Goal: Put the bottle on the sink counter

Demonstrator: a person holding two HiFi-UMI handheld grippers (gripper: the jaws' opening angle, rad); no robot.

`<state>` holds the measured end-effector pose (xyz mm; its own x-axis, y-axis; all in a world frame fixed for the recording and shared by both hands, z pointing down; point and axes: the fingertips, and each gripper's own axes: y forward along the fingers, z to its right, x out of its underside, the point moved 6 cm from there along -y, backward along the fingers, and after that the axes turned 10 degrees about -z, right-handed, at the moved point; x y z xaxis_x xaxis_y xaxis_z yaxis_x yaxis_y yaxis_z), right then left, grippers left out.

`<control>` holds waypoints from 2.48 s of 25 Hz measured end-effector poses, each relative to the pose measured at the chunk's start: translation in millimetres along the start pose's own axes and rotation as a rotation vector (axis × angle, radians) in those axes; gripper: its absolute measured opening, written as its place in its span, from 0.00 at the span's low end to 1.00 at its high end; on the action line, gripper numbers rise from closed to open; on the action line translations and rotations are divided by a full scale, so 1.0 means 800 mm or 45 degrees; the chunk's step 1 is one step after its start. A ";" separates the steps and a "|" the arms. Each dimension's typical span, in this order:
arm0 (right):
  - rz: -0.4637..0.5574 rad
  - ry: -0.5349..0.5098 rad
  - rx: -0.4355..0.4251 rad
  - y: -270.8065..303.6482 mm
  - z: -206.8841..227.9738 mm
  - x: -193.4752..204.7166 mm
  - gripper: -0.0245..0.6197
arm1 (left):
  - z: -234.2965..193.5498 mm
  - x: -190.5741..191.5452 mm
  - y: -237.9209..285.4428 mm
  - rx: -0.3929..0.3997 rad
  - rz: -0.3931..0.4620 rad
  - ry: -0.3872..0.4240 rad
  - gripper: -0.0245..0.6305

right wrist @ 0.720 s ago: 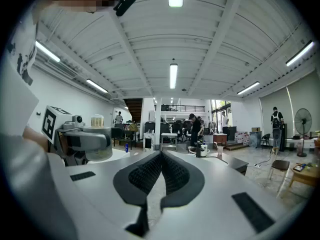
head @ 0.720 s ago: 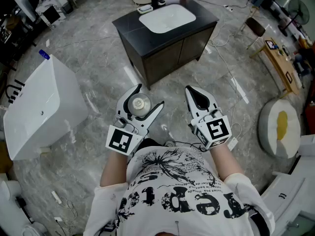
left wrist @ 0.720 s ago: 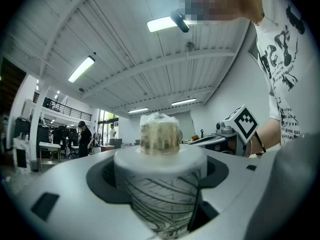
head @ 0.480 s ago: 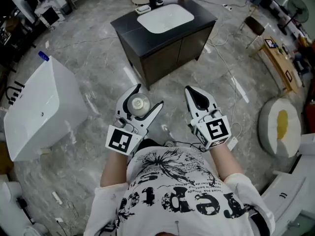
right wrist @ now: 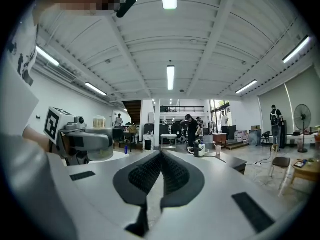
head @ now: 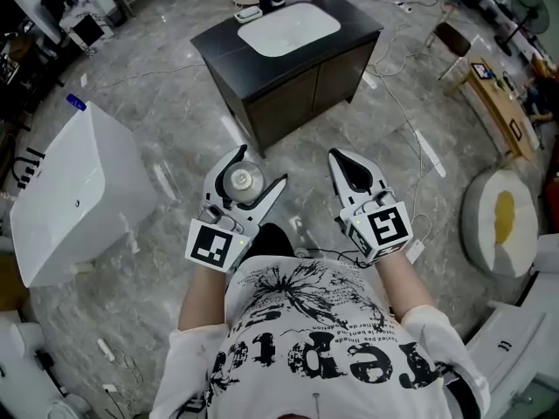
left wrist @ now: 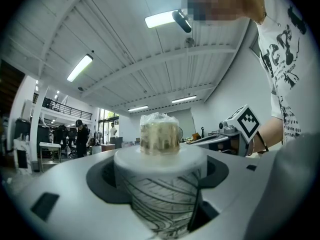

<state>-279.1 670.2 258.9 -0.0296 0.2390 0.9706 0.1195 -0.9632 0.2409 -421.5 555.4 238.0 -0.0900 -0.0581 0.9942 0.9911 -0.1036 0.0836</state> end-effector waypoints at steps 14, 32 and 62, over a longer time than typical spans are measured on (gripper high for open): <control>-0.034 -0.018 0.087 0.167 0.113 -0.015 0.06 | -0.144 0.023 0.175 0.104 -0.009 -0.023 0.57; -0.105 -0.039 0.067 0.541 0.277 -0.112 0.06 | -0.484 0.034 0.401 0.018 -0.078 -0.059 0.57; -0.322 -0.230 -0.782 1.028 0.425 -0.085 0.06 | -0.790 0.193 0.640 -0.828 -0.358 -0.304 0.57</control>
<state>158.3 -96.7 390.9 0.1896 0.4311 0.8821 -0.4552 -0.7575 0.4680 9.9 -134.0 391.7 -0.2345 0.2668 0.9348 0.6688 -0.6536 0.3543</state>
